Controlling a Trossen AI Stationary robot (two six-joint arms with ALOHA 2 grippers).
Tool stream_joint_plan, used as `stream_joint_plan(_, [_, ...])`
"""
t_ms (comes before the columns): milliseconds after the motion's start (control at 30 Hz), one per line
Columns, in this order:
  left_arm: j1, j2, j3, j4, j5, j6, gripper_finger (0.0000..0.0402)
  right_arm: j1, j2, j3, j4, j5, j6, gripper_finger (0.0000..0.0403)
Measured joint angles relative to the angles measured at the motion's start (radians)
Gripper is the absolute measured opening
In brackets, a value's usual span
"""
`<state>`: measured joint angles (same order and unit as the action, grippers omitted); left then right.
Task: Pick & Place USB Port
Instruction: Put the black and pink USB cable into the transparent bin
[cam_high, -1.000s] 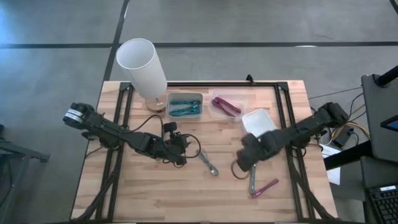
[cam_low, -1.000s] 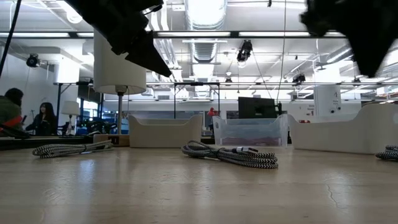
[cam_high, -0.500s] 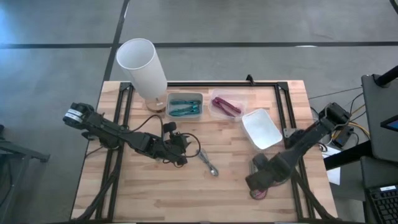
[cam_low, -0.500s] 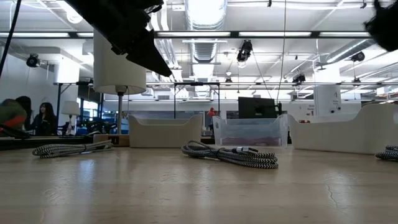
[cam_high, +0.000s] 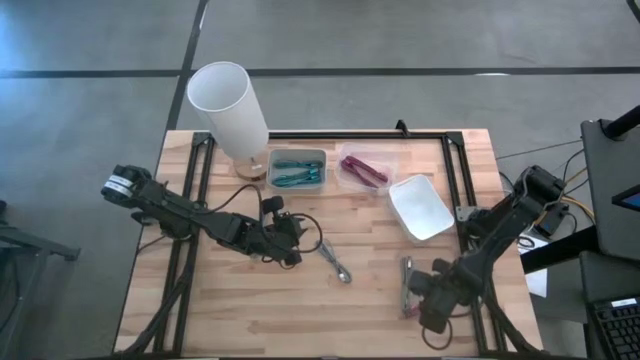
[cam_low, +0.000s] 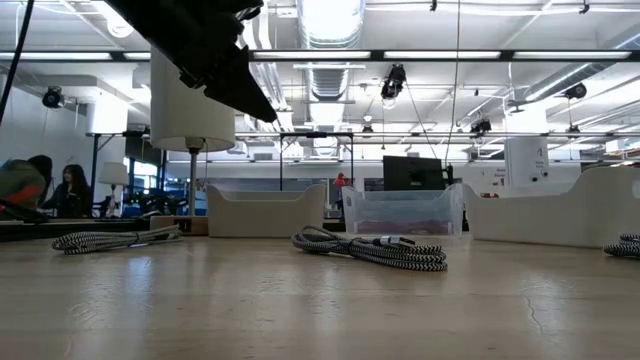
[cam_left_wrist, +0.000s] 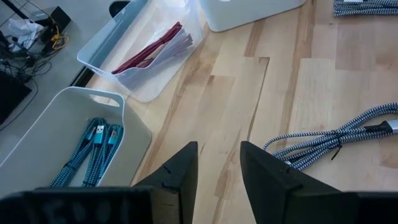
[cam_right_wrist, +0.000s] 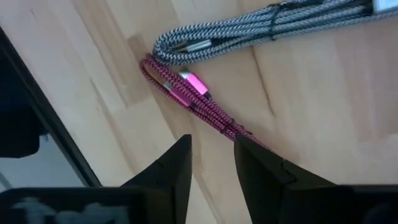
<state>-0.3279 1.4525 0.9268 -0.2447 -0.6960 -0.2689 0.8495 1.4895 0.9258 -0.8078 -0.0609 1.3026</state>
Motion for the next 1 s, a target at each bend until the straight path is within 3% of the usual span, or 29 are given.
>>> stream_joint_plan(300, [0.001,0.000,0.000,0.000,0.000,-0.001,0.0124,0.026,0.000,-0.132,0.254,0.011,-0.051,0.0112])
stream_joint_plan(1000, [0.000,0.000,0.000,0.001,-0.001,-0.046,0.0124,0.026,-0.002,-0.250,0.283,0.040,-0.280,0.0114])
